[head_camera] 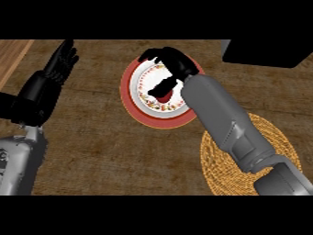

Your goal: Pick the tomato from the placemat and place it in the plate

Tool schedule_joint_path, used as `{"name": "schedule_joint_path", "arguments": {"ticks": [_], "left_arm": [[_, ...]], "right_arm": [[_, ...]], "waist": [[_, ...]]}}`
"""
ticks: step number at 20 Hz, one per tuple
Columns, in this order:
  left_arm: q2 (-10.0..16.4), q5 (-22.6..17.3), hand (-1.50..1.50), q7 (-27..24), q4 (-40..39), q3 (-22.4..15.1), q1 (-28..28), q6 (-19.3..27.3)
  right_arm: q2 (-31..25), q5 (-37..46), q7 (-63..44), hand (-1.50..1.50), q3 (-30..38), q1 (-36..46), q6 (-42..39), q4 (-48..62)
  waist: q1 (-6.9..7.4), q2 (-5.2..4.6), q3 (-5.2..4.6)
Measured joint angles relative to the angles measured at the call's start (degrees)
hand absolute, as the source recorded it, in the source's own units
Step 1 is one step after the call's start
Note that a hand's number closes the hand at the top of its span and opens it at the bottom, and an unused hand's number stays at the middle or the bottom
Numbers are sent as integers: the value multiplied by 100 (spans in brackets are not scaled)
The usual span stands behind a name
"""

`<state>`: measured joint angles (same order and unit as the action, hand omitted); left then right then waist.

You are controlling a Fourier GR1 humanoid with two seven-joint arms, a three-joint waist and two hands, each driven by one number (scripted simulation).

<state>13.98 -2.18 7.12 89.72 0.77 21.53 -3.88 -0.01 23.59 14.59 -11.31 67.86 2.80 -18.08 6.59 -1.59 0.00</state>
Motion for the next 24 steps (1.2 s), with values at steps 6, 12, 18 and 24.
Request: {"name": "schedule_joint_path", "arguments": {"ticks": [6,12,18,24], "left_arm": [[24,-24,0,73,-88,36,167,-48],[61,-2,0,-48,-115,122,18,-50],[140,-35,0,-115,-136,308,-63,-43],[105,-11,0,-42,31,302,-159,-7]], "right_arm": [[2,-940,398,-150,171,-109,248,-109],[1,-1797,589,-150,635,85,87,39],[-353,-2189,770,-150,1178,232,-260,378],[-1022,-2366,1216,-150,1479,61,-939,617]], "waist": [[18,-1,3],[-114,22,3],[-289,33,2],[-344,34,5]]}}
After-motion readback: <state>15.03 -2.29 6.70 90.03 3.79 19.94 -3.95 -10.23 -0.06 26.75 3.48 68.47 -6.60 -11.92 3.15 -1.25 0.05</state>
